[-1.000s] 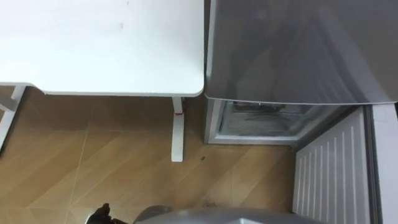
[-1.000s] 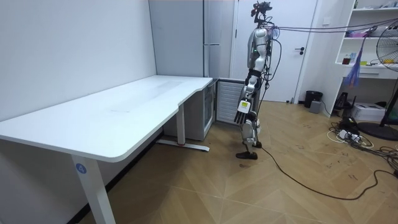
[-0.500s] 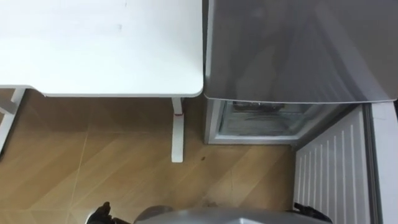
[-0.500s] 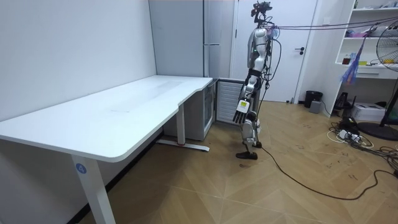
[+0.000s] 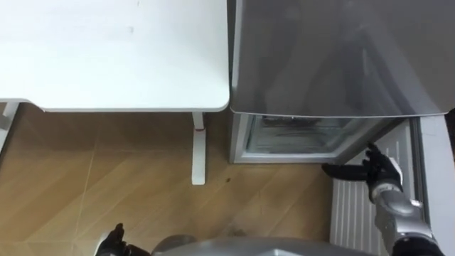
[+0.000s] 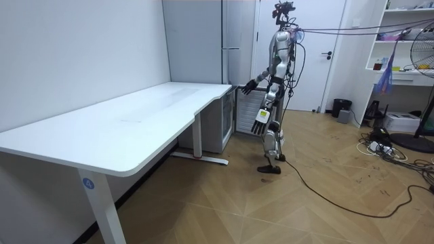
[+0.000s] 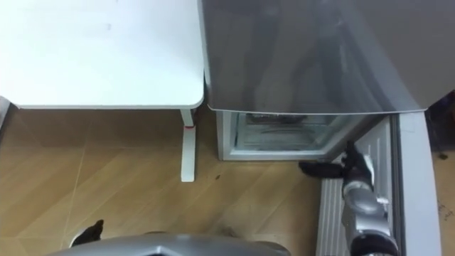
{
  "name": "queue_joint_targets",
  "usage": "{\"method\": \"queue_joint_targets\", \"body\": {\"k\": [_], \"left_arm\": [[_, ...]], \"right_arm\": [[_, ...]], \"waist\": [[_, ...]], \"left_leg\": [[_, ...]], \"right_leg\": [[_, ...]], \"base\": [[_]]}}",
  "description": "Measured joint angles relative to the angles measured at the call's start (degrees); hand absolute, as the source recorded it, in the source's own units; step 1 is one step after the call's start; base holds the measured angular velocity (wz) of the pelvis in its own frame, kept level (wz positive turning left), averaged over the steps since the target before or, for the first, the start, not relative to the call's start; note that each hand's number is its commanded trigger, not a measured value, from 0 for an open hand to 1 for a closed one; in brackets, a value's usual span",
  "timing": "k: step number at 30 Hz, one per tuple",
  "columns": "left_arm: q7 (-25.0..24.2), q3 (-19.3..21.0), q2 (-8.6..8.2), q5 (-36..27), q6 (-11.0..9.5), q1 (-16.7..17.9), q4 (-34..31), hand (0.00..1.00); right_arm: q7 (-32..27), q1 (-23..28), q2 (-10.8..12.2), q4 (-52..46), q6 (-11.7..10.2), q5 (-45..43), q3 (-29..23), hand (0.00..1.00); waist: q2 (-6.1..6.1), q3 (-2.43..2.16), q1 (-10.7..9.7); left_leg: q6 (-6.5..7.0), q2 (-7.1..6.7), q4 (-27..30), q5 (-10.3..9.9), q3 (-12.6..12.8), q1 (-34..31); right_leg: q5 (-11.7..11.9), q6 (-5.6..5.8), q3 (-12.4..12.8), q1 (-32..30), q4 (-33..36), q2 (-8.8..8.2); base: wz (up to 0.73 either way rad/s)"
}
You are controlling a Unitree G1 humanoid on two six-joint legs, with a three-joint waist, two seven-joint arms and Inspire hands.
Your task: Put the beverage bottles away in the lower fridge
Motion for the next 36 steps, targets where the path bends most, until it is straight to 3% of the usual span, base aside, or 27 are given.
{"method": "queue_joint_targets", "body": {"k": [10,15,21,28,30,32,33,36], "left_arm": [[0.0,0.4,0.28,0.4,0.4,3.0,-2.7,0.0],[0.4,1.9,0.51,0.5,1.7,5.6,-4.5,0.0],[0.4,2.2,0.66,0.6,2.8,8.6,-5.0,0.0],[0.2,5.1,0.55,2.3,2.8,8.4,-7.5,0.0],[0.3,5.5,0.55,2.7,2.8,8.4,-8.0,0.0],[0.3,5.6,0.54,2.9,2.9,8.5,-7.9,0.0],[0.3,5.6,0.5,2.9,3.1,8.7,-8.0,0.0],[0.3,5.8,0.54,3.5,4.0,8.5,-8.0,0.0]], "right_arm": [[-5.8,2.6,-0.3,-16.1,0.6,-4.3,-1.1,0.0],[-10.7,2.5,-2.8,-19.3,0.4,-4.3,-4.8,0.0],[-13.4,2.8,-3.6,-19.0,0.4,-2.4,-9.3,0.0],[-13.4,5.7,-3.6,-17.5,0.3,0.6,-12.5,0.0],[-13.5,5.7,-3.9,-14.5,0.3,2.2,-13.4,0.0],[-13.6,5.8,-4.0,-11.1,0.4,3.0,-13.7,0.0],[-13.6,5.8,-4.0,-8.7,0.5,4.4,-14.1,0.0],[-13.6,5.8,-4.0,-2.2,0.6,8.2,-14.2,0.0]], "waist": [[-0.05,-0.37,-1.5],[-0.11,-0.53,-2.6],[-0.81,-0.54,-4.4],[-1.2,-0.58,-4.2],[-1.17,-0.75,-4.4],[-1.35,-0.71,-4.7],[-1.85,-0.48,-4.8],[-1.54,-0.6,-4.8]], "left_leg": [[0.04,-0.13,-1.1,0.1,0.2,0.7],[0.05,-0.11,-1.5,0.1,0.1,1.6],[0.03,-0.02,-1.3,0.1,0.2,1.5],[0.04,0.03,-1.8,0.1,0.6,1.2],[0.07,-0.03,-2.3,0.3,0.7,1.3],[0.07,-0.09,-2.4,0.4,0.6,1.4],[0.07,-0.1,-2.3,0.4,0.6,1.4],[0.09,-0.24,-2.2,0.5,0.2,1.2]], "right_leg": [[0.0,0.01,1.3,-0.4,0.0,0.08],[0.0,0.01,0.6,0.4,0.0,0.06],[0.0,0.01,0.4,0.4,0.0,0.04],[0.0,0.01,1.1,0.1,0.0,0.09],[0.0,0.0,1.2,0.3,0.1,0.08],[0.0,-0.01,1.1,0.4,0.1,0.04],[0.0,-0.01,1.0,0.3,0.1,0.02],[0.0,-0.01,0.4,0.4,0.0,-0.08]], "base": [[-0.08],[0.01],[0.01],[-0.04],[-0.05],[0.04],[0.05],[0.07]]}}
